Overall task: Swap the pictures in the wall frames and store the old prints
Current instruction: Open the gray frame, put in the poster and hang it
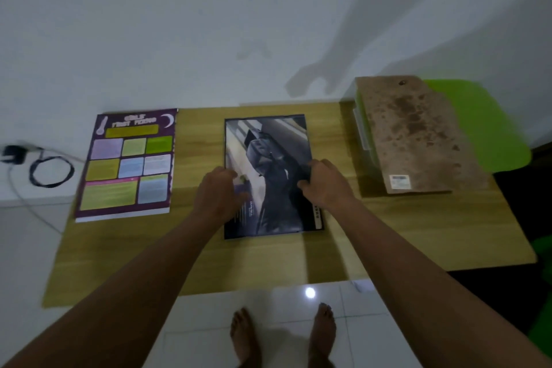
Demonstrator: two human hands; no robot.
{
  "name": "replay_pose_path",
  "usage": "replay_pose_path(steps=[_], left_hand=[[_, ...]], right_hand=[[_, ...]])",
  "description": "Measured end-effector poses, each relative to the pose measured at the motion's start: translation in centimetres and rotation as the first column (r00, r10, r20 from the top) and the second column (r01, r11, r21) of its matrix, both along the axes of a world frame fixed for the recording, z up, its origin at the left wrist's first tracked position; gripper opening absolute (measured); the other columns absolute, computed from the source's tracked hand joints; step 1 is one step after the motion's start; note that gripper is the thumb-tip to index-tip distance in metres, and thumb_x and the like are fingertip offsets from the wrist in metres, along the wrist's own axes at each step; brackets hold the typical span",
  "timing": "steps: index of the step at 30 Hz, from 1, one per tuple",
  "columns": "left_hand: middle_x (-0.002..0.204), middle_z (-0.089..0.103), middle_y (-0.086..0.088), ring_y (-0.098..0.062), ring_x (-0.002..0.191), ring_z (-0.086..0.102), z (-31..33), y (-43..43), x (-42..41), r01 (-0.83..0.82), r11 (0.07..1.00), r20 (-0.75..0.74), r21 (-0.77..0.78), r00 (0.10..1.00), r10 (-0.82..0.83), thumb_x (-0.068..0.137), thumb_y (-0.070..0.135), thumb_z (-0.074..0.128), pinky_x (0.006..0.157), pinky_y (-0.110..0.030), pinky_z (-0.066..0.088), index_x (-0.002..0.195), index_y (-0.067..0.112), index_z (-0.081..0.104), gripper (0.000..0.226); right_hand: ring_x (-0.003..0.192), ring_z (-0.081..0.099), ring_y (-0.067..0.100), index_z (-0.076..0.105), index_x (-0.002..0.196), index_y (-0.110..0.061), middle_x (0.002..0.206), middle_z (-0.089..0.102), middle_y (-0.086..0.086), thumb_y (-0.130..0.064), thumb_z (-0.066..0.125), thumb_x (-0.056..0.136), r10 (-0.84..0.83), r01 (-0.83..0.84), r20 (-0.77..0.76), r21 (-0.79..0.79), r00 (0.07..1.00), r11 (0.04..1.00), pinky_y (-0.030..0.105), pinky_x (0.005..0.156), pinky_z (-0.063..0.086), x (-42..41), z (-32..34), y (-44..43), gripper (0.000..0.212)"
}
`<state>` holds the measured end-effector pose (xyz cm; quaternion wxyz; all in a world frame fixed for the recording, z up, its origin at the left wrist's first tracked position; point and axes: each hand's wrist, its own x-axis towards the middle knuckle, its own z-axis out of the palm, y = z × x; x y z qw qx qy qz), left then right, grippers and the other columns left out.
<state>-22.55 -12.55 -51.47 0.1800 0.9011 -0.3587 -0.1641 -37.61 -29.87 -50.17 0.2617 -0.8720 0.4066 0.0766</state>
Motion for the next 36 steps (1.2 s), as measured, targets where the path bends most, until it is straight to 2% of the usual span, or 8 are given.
replay_pose_path(steps=[3, 5, 9, 15, 20, 24, 30, 36], left_hand=[[0.094, 0.057, -0.006, -0.025, 0.087, 0.057, -1.2, 1.6, 0.7, 0.003, 1.0, 0.01, 0.013, 1.0, -0.003, 0.072, 0.029, 0.08, 0.07, -0.032, 0.045, 0.094, 0.012, 0.063, 0.033], [0.095, 0.058, -0.004, -0.023, 0.087, 0.056, -1.9, 2.4, 0.6, 0.003, 1.0, -0.015, 0.02, 1.0, -0.003, 0.072, 0.028, 0.079, 0.069, -0.03, 0.044, 0.094, 0.014, 0.064, 0.031], [0.095, 0.061, -0.008, -0.022, 0.087, 0.057, -3.0, 2.6, 0.6, -0.034, 0.999, -0.057, -0.029, 0.998, 0.033, 0.073, 0.022, 0.076, 0.068, -0.026, 0.039, 0.097, 0.015, 0.065, 0.027], [0.096, 0.06, -0.009, -0.025, 0.086, 0.058, -3.6, 2.5, 0.5, -0.055, 0.998, -0.073, -0.018, 0.996, 0.054, 0.075, 0.015, 0.073, 0.069, -0.028, 0.044, 0.094, 0.014, 0.064, 0.021], [0.101, 0.06, -0.011, -0.027, 0.09, 0.059, -3.7, 2.4, 0.4, -0.065, 0.998, -0.041, -0.013, 0.997, 0.064, 0.077, 0.014, 0.072, 0.075, -0.034, 0.049, 0.098, 0.011, 0.064, 0.022], [0.107, 0.059, -0.012, -0.029, 0.092, 0.06, -3.8, 2.1, 0.5, -0.072, 0.997, -0.035, -0.015, 0.997, 0.072, 0.077, 0.016, 0.074, 0.077, -0.037, 0.051, 0.102, 0.01, 0.064, 0.028], [0.113, 0.058, -0.013, -0.027, 0.097, 0.059, -3.7, 2.0, 0.3, -0.096, 0.995, -0.051, -0.006, 0.994, 0.096, 0.078, 0.027, 0.077, 0.076, -0.027, 0.041, 0.108, 0.009, 0.065, 0.037], [0.121, 0.056, -0.01, -0.026, 0.102, 0.058, -3.7, 1.9, 0.3, -0.125, 0.992, -0.037, 0.003, 0.991, 0.125, 0.079, 0.031, 0.077, 0.077, -0.025, 0.039, 0.113, 0.009, 0.062, 0.043]], right_hand=[[0.117, 0.049, 0.034, 0.053, 0.123, -0.009, 0.125, 0.048, 0.014, -0.037, 0.065, 0.091, -0.012, 0.01, -0.07, -0.03, 0.997, 0.999, 0.043, 0.092, 0.048, 0.3, -1.6, 1.0, 0.044], [0.116, 0.049, 0.035, 0.054, 0.119, -0.008, 0.123, 0.047, 0.015, -0.038, 0.067, 0.089, -0.025, 0.023, -0.085, -0.028, 0.996, 0.999, 0.044, 0.091, 0.048, 0.3, -2.4, 1.5, 0.044], [0.116, 0.047, 0.036, 0.056, 0.118, -0.007, 0.122, 0.047, 0.016, -0.032, 0.07, 0.089, -0.064, 0.063, -0.041, -0.025, 0.997, 0.998, 0.044, 0.093, 0.048, 0.8, -3.3, 2.1, 0.041], [0.119, 0.044, 0.037, 0.059, 0.115, -0.006, 0.123, 0.048, 0.018, -0.028, 0.069, 0.089, -0.088, 0.088, 0.0, -0.014, 0.996, 0.996, 0.038, 0.094, 0.044, 1.0, -3.8, 2.4, 0.035], [0.123, 0.044, 0.033, 0.053, 0.125, -0.007, 0.13, 0.049, 0.013, -0.033, 0.069, 0.09, -0.148, 0.15, 0.059, -0.027, 0.987, 0.988, 0.042, 0.096, 0.044, 1.2, -4.0, 2.9, 0.046], [0.123, 0.043, 0.033, 0.047, 0.132, -0.004, 0.133, 0.046, 0.014, -0.04, 0.062, 0.093, -0.121, 0.121, 0.009, -0.115, 0.993, 0.986, 0.045, 0.096, 0.045, 1.1, -4.4, 3.3, 0.055], [0.126, 0.041, 0.032, 0.056, 0.122, -0.008, 0.137, 0.046, 0.01, -0.041, 0.062, 0.093, -0.166, 0.167, 0.021, -0.068, 0.986, 0.984, 0.047, 0.1, 0.04, 1.3, -5.0, 3.2, 0.044], [0.124, 0.049, 0.032, 0.064, 0.122, -0.012, 0.136, 0.052, 0.009, -0.031, 0.071, 0.088, -0.207, 0.21, 0.14, -0.008, 0.968, 0.978, 0.05, 0.1, 0.048, 2.1, -5.0, 3.2, 0.04]])
